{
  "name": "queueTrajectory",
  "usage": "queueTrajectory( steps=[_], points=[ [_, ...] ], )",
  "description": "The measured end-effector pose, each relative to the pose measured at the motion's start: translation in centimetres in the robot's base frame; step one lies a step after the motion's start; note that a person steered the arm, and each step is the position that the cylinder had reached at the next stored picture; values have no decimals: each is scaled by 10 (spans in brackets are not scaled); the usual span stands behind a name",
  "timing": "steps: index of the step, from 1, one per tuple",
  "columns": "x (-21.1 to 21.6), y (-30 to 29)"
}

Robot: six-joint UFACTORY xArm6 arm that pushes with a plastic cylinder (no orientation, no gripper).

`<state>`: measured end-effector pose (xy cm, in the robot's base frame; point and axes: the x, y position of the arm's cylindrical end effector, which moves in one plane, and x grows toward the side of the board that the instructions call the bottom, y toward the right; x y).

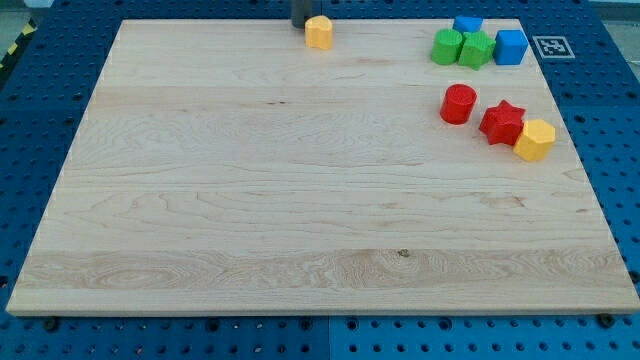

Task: Slide the yellow heart towards the red circle

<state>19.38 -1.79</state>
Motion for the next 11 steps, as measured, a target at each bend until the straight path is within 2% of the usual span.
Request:
queueTrajectory(
  steps=[2,4,6,8,10,11],
  points=[
    [15,17],
    [75,28],
    [94,11],
    [168,6],
    [204,-21],
    [209,-21]
  ],
)
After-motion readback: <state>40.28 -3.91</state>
